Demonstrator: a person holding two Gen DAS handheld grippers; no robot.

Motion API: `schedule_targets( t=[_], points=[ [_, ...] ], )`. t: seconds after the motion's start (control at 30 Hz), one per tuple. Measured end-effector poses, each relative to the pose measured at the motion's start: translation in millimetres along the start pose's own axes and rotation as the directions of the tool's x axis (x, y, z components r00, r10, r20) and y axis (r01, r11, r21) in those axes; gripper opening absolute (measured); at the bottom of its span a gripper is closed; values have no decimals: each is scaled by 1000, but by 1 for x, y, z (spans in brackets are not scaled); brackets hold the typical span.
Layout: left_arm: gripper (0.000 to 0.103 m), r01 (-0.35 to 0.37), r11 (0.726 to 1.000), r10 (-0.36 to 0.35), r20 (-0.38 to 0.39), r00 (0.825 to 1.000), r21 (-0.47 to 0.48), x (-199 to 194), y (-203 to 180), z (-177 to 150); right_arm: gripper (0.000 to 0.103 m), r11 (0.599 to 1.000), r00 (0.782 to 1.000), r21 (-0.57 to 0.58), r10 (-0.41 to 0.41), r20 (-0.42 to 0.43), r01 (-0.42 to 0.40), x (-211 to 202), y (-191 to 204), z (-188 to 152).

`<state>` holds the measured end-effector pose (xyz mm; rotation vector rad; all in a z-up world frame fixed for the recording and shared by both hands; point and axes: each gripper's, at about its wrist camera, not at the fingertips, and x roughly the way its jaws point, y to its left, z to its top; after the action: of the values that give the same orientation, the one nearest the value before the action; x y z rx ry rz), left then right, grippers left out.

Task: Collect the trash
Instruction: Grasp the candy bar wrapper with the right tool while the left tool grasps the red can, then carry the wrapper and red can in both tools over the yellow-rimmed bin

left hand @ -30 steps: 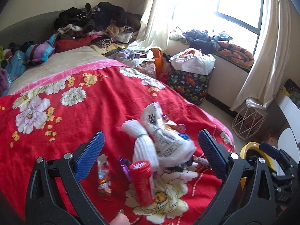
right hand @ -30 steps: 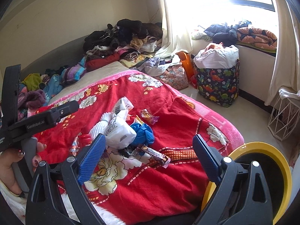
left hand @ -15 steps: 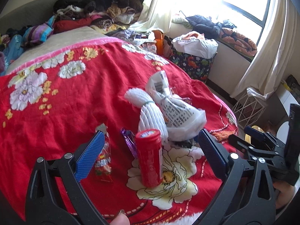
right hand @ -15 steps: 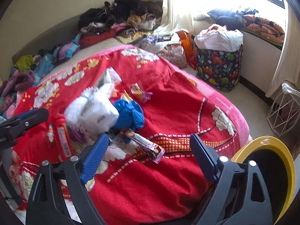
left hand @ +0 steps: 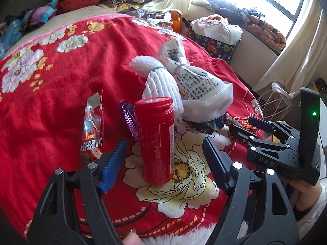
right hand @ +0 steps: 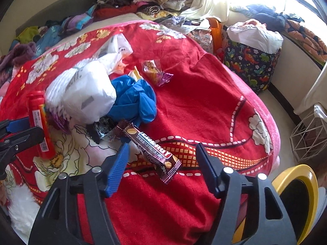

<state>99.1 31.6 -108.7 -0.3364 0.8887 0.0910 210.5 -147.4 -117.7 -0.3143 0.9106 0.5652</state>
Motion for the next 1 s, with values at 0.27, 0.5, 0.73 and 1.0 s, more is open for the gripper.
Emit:
schedule_targets(
  t=[0.27, 0.5, 0.73, 1.0],
  points=[
    [57, 14, 997, -16, -29, 999, -72, 8, 11, 0, 25, 997, 997, 37, 67, -40, -65, 6, -1, -6],
    [29, 11, 996, -16, -55, 998, -94, 18, 14, 1, 24, 978, 992, 163, 128, 7, -127, -14, -13, -18],
    [26, 16, 998, -19, -38, 999, -65, 10, 8, 1, 24, 962, 985, 211, 163, 55, -171, -37, -14, -27],
    [26, 34, 999, -32, 36, 999, -36, -16, -2, 9, 24, 954, 976, 216, 188, 108, -208, -60, -12, -25]
  ],
)
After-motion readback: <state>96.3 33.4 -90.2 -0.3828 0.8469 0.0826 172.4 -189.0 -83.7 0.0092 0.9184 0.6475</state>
